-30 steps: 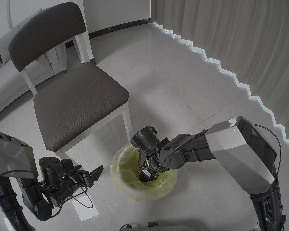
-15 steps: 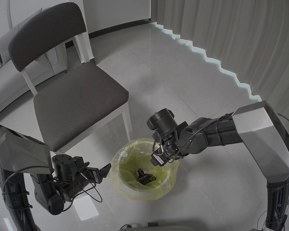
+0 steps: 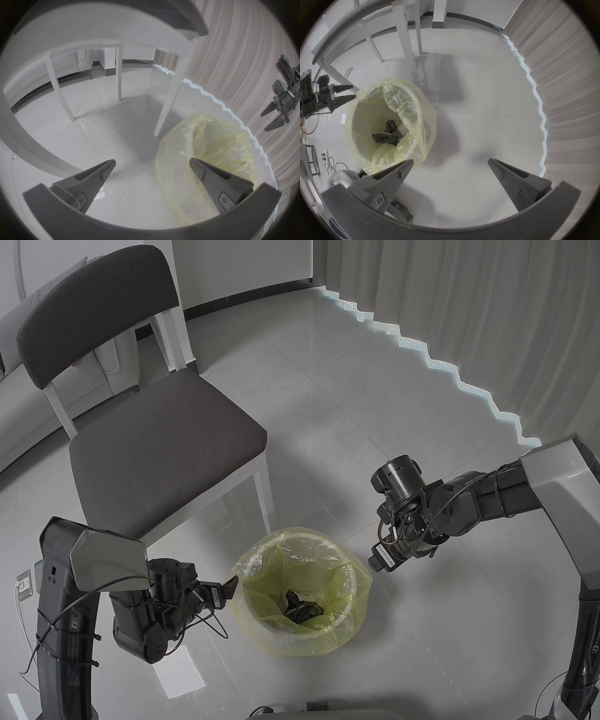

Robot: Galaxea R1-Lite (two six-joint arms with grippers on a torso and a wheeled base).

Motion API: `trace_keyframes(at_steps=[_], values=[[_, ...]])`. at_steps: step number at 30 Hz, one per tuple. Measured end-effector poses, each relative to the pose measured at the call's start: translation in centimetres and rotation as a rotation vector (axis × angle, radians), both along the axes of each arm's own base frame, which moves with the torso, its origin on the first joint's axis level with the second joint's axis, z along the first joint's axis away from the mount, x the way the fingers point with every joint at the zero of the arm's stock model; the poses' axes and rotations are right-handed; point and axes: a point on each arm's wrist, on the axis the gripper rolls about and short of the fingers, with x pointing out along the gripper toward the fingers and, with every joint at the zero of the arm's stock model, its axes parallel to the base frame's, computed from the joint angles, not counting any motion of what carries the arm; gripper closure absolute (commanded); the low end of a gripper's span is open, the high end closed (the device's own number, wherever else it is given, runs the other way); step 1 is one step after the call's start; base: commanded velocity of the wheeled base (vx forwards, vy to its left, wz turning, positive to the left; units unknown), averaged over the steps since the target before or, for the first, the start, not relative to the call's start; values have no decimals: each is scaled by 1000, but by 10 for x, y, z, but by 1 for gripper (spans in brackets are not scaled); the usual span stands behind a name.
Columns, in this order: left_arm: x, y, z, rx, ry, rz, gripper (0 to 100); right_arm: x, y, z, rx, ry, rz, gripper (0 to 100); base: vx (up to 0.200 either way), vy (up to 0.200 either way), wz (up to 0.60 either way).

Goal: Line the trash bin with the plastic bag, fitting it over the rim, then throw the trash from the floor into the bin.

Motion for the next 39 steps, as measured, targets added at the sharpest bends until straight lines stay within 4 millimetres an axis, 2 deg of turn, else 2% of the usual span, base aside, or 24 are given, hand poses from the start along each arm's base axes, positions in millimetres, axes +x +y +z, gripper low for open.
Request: trace_keyframes(at_steps=[4, 9, 16, 24, 33, 39], values=[[9, 5, -16, 10, 13, 18, 0, 1, -11, 3, 2, -3, -19, 0, 0, 0, 0], [11, 6, -30, 14, 44, 11, 0, 1, -14, 4, 4, -6, -26, 0, 0, 0, 0], [18, 2, -34, 9, 39, 2, 0, 7, -8, -11, 9, -12, -21, 0, 0, 0, 0], [6, 20, -22, 1, 21, 37, 0, 13, -1, -32, 27, 18, 2, 0, 0, 0, 0], [-13, 44, -6, -7, 38, 85, 0, 37, 8, -61, 43, 7, 5, 0, 0, 0, 0], [-22, 51, 8, -20, 33, 81, 0, 54, 4, -79, 39, 14, -18, 0, 0, 0, 0]])
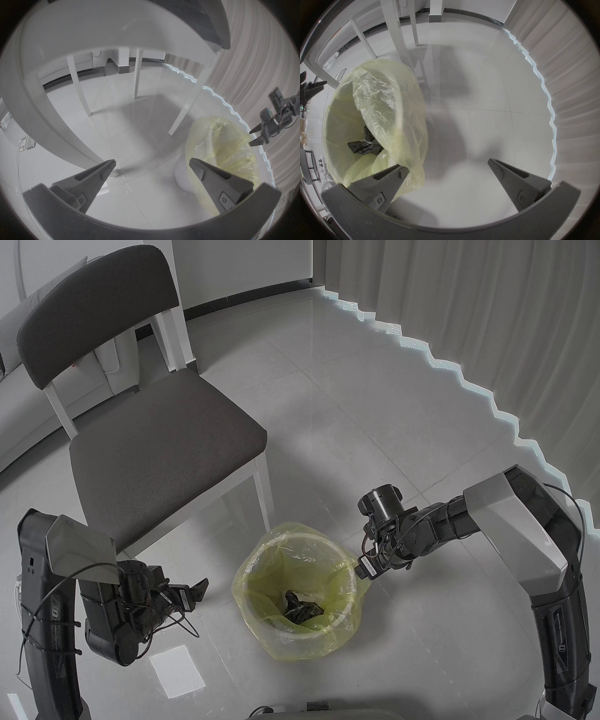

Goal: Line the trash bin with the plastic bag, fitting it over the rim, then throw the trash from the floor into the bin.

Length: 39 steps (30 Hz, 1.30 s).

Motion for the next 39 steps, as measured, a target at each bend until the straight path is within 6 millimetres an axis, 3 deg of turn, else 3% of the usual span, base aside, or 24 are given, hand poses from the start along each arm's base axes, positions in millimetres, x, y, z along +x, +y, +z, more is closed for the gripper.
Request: trace_keyframes(at_steps=[17, 25, 30, 35, 39], values=[[-7, -6, 18, -13, -29, -27, 0, 22, 3, -33, -16, 27, -11, 0, 0, 0, 0], [-17, -8, 34, -22, -52, -41, 0, 20, 4, -43, -30, 76, -31, 0, 0, 0, 0], [-24, -9, 47, -24, -77, -53, 0, 8, -6, -24, -37, 89, -42, 0, 0, 0, 0], [-33, -9, 56, -20, -86, -58, 0, -10, -20, 11, -34, 79, -55, 0, 0, 0, 0], [-45, -9, 65, -20, -88, -67, 0, -32, -35, 50, -20, 47, -71, 0, 0, 0, 0]])
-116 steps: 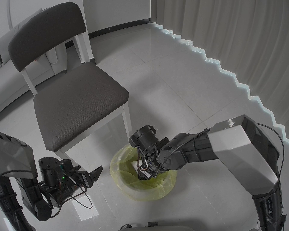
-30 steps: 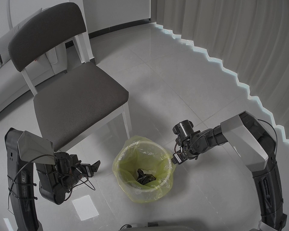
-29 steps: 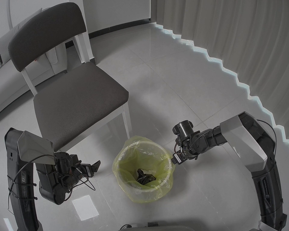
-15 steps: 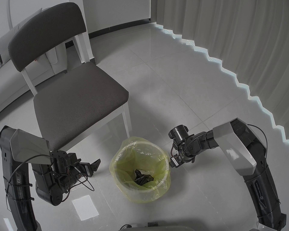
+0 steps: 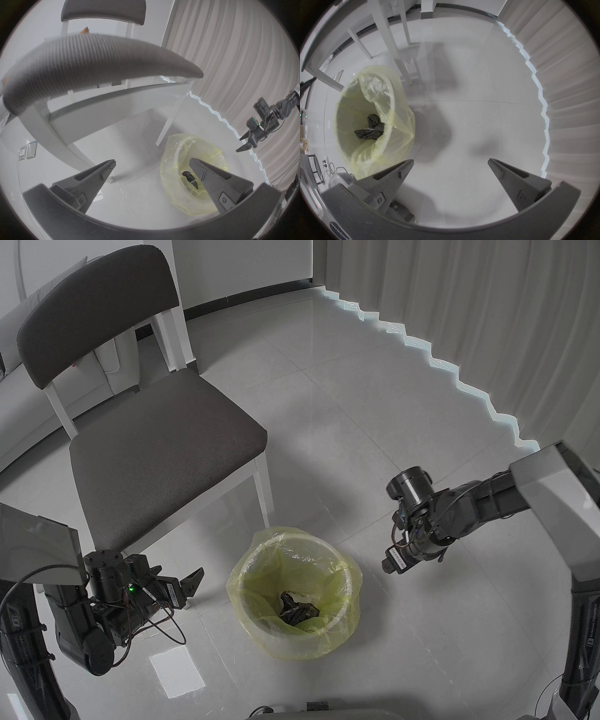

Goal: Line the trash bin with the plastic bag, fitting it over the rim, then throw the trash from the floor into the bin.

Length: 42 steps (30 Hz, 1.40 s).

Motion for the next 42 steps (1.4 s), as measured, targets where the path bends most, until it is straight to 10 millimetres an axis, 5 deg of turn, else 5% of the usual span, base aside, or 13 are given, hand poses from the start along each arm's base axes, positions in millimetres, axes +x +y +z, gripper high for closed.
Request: trace_keyframes(at_steps=[12, 20, 32, 42], values=[[-63, 7, 68, -28, -167, -29, 0, -95, -64, 124, 108, -236, -74, 0, 0, 0, 0], [-114, 19, 99, -31, -211, -15, 0, -183, -113, 173, 206, -464, -147, 0, 0, 0, 0], [-195, 36, 111, -19, -144, -1, 0, -315, -162, 194, 299, -738, -222, 0, 0, 0, 0], [-254, 46, 120, -61, -237, 13, 0, -431, -183, 161, 326, -897, -302, 0, 0, 0, 0]])
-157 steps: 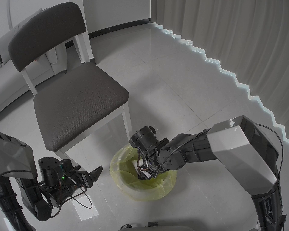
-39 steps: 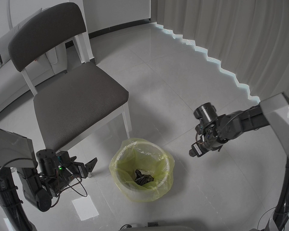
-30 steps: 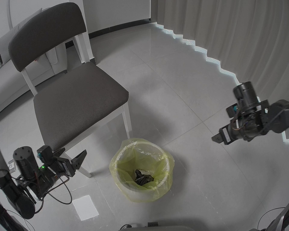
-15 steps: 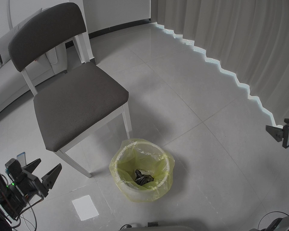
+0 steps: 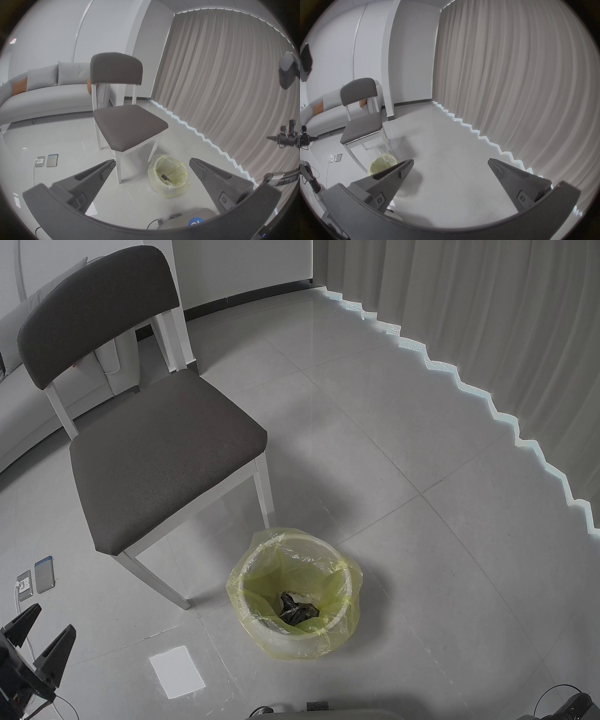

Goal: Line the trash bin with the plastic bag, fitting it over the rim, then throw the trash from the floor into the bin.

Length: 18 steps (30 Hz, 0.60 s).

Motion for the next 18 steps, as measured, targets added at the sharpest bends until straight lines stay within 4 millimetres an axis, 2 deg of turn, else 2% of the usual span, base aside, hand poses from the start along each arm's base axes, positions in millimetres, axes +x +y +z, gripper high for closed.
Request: trace_keyframes(at_steps=[4, 8, 12, 18], values=[[-21, 3, -5, -19, -74, 5, 0, -37, 1, -24, 59, -80, -13, 0, 0, 0, 0], [-32, 5, -12, -27, -125, 13, 0, -50, 5, -41, 142, -121, 9, 0, 0, 0, 0], [-38, 6, -15, -33, -164, 42, 0, -47, 7, -59, 192, -110, 3, 0, 0, 0, 0], [-41, 8, -20, -21, -183, 84, 0, -24, 8, -88, 218, -105, 5, 0, 0, 0, 0]])
